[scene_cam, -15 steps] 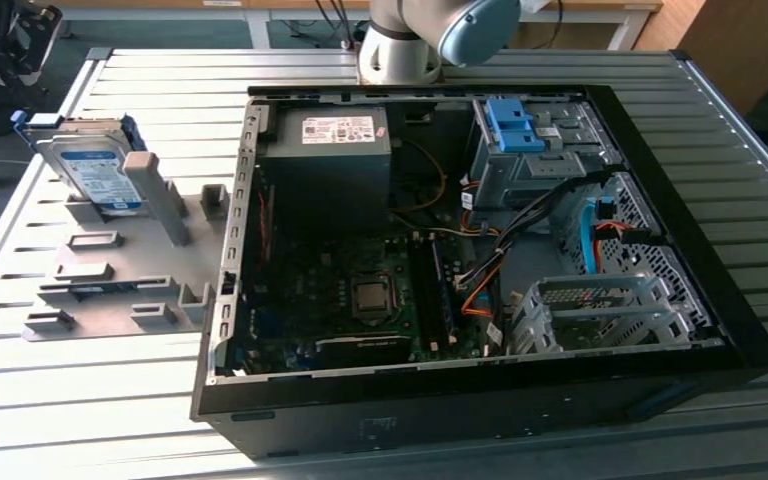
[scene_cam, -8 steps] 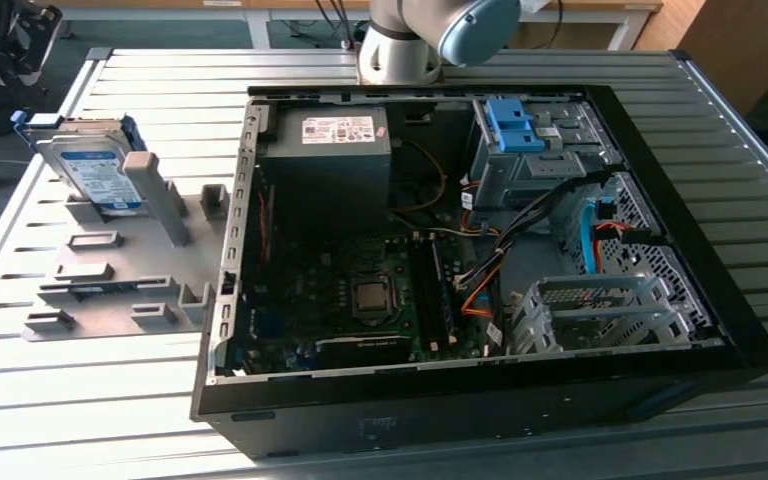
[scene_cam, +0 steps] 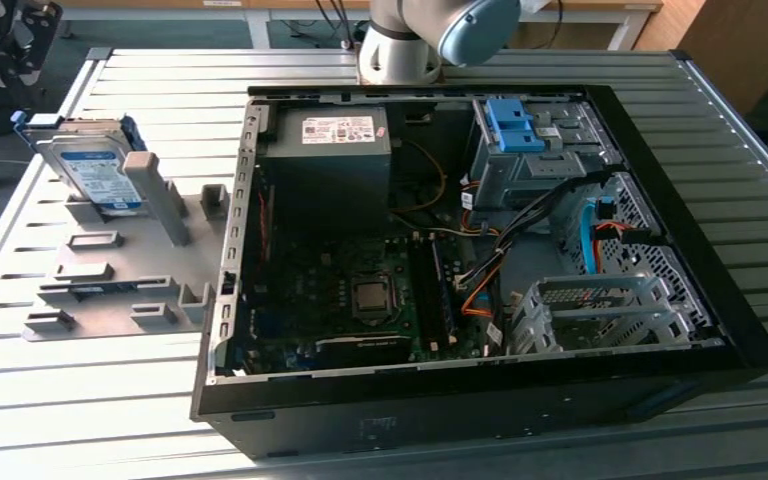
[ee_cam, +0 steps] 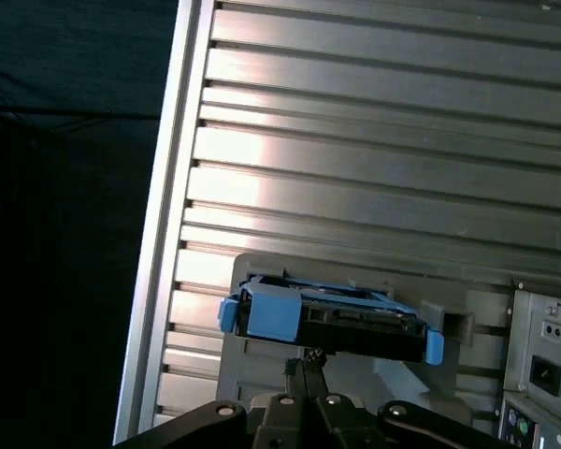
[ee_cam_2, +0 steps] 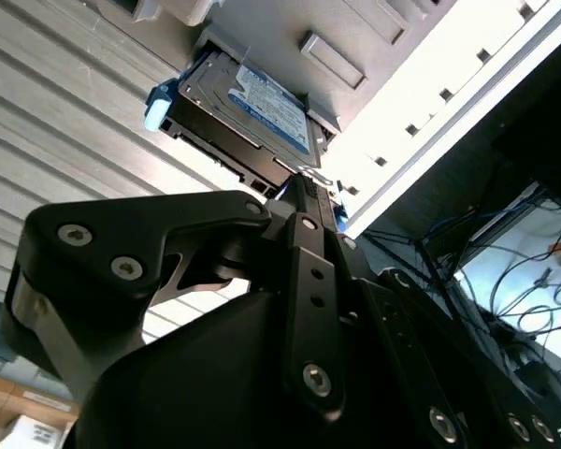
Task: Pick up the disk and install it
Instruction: 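Pick up the disk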
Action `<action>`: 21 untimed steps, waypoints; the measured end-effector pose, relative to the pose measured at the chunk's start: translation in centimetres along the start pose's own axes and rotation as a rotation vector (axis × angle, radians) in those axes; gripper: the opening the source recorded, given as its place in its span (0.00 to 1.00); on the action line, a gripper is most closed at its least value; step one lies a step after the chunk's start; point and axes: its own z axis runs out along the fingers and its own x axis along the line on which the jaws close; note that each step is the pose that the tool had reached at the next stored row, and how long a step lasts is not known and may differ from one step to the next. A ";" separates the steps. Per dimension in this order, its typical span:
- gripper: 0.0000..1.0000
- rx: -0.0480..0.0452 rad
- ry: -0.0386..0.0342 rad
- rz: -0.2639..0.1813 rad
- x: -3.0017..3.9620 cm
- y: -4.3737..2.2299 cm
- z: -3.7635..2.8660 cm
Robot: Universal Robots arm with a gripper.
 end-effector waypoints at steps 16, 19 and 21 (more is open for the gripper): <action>0.11 0.0066 0.0126 -0.268 0.00 0.00 0.09; 0.11 0.0077 0.0147 -0.315 0.00 0.00 0.11; 0.11 0.0084 0.0161 -0.345 0.00 -0.01 0.13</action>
